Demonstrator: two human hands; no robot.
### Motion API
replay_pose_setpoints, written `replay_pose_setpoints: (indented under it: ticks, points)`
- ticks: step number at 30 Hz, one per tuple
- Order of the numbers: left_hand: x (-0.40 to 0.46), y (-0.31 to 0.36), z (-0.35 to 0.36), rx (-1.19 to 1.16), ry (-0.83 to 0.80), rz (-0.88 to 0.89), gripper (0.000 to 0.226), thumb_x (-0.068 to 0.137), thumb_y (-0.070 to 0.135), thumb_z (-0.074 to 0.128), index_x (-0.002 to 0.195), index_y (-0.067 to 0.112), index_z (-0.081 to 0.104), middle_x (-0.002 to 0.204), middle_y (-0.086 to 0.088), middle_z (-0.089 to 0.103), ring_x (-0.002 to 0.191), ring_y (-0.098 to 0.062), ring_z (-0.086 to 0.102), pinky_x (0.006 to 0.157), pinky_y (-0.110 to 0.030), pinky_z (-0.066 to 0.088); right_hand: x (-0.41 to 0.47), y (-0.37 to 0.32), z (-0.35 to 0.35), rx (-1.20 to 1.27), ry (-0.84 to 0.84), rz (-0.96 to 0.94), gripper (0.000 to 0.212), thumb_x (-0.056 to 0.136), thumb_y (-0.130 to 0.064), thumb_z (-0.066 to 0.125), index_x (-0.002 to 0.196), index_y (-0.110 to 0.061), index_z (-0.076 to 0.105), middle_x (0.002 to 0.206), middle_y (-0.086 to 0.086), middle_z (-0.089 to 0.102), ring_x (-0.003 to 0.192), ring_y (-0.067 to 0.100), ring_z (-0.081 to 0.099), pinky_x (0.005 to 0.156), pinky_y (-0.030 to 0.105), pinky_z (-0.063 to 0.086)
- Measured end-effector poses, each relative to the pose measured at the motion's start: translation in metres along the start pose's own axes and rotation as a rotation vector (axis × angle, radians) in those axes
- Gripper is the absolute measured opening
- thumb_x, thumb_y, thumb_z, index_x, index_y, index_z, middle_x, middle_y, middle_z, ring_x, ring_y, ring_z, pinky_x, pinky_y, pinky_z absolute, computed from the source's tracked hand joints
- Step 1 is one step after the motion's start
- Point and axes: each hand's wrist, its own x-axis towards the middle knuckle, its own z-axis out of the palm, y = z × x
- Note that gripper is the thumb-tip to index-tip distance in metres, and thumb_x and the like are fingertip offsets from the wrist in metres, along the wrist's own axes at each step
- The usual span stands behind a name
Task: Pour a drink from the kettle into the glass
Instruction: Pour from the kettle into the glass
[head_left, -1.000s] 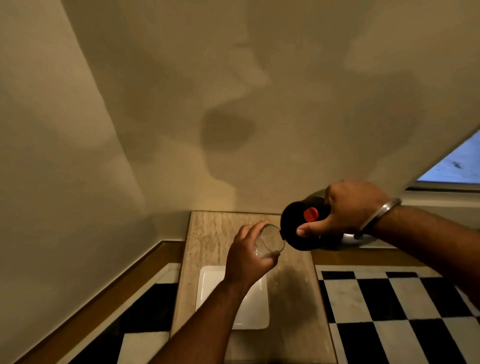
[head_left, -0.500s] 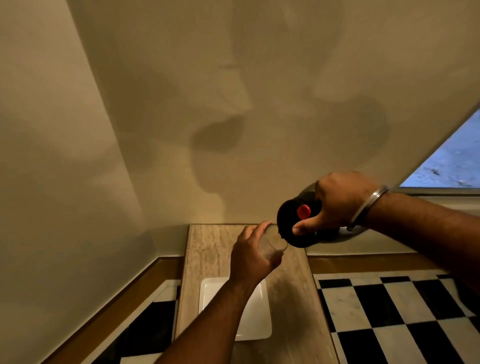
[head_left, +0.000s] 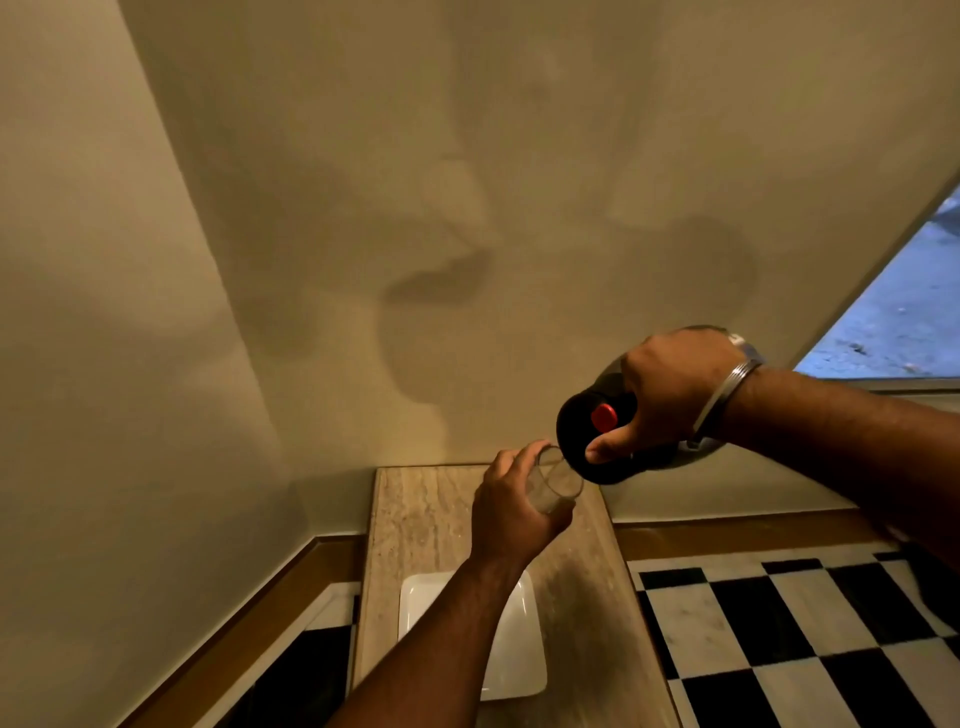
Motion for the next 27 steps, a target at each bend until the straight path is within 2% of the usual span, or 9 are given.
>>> replay_pose_setpoints:
  ticks: [4,9,15,20,24,27]
  points:
    - [0.002,0.004,0.001,-0.003,-0.001,0.010,0.076,0.066,0.053,0.076,0.133,0.037,0.045,0.119,0.005,0.056,0.102,-0.011,0.055,0.077,-0.033,0.056,0.000,0.003,-0.001,0.005,0.001,0.011,0.081,0.046,-0.093,0.053,0.081,-0.022,0.067,0.061,-0.005,0.065,0.054,0.013,0.060,0.050,0.027,0.052]
    - [0.007,0.009,0.002,0.012,0.014,0.017,0.075,0.067,0.051,0.077,0.133,0.036,0.047,0.120,0.004,0.057,0.102,-0.013,0.056,0.076,-0.032,0.056,-0.003,0.009,-0.008,0.019,-0.009,0.035,0.077,0.048,-0.091,0.055,0.080,-0.022,0.066,0.058,-0.007,0.061,0.051,0.010,0.057,0.045,0.024,0.043]
    - [0.008,0.014,0.005,0.023,0.015,0.014,0.075,0.067,0.053,0.076,0.133,0.038,0.045,0.121,0.005,0.057,0.103,-0.011,0.055,0.077,-0.031,0.055,-0.007,0.017,-0.013,0.056,-0.033,0.035,0.084,0.050,-0.090,0.056,0.095,-0.020,0.070,0.070,-0.004,0.069,0.060,0.014,0.064,0.056,0.030,0.057]
    - [0.005,0.017,0.007,0.005,0.016,0.011,0.076,0.065,0.054,0.077,0.133,0.039,0.046,0.120,0.007,0.056,0.099,-0.007,0.053,0.071,-0.014,0.046,-0.012,0.022,-0.014,0.062,-0.041,0.035,0.086,0.048,-0.090,0.056,0.095,-0.018,0.069,0.069,-0.003,0.068,0.060,0.015,0.065,0.058,0.033,0.060]
    - [0.002,0.020,0.011,-0.010,0.005,0.011,0.076,0.067,0.052,0.079,0.134,0.037,0.046,0.123,0.004,0.056,0.101,-0.011,0.056,0.076,-0.029,0.057,-0.015,0.024,-0.014,0.058,-0.046,0.041,0.087,0.048,-0.090,0.057,0.095,-0.018,0.069,0.068,-0.003,0.069,0.059,0.015,0.065,0.056,0.032,0.058]
    - [0.001,0.023,0.014,-0.013,0.004,0.011,0.076,0.067,0.051,0.079,0.134,0.035,0.047,0.124,0.004,0.056,0.102,-0.013,0.056,0.076,-0.032,0.057,-0.018,0.025,-0.014,0.030,-0.033,0.044,0.086,0.048,-0.090,0.057,0.094,-0.019,0.069,0.067,-0.003,0.068,0.058,0.014,0.063,0.053,0.028,0.054]
